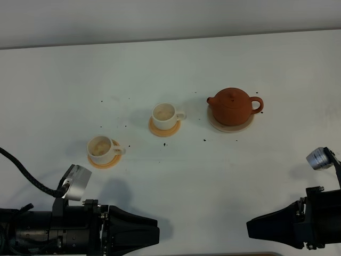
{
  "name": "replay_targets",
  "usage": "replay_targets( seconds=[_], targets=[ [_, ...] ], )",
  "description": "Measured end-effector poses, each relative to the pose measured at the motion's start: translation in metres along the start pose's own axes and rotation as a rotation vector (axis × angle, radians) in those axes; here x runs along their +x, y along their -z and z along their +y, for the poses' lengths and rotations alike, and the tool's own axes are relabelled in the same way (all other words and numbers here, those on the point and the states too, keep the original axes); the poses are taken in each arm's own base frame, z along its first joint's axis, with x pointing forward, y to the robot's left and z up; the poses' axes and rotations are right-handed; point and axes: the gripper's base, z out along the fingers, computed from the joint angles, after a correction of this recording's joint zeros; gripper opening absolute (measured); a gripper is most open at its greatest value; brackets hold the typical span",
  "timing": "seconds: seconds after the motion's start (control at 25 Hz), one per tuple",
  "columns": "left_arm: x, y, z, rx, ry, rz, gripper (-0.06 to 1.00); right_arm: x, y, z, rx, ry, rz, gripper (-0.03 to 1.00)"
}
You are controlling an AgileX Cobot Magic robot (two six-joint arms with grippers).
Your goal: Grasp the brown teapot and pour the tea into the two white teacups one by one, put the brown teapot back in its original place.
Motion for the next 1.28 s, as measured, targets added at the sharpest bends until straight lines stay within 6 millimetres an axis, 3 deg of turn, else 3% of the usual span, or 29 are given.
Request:
replay_targets(
  seconds=[1.28],
  targets=[
    [0.0000,0.0000,0.0000,0.000,-0.007,0.000,0.25,0.0000,0.0000,0.0002,-0.002,0.010,0.000,0.24]
  ],
)
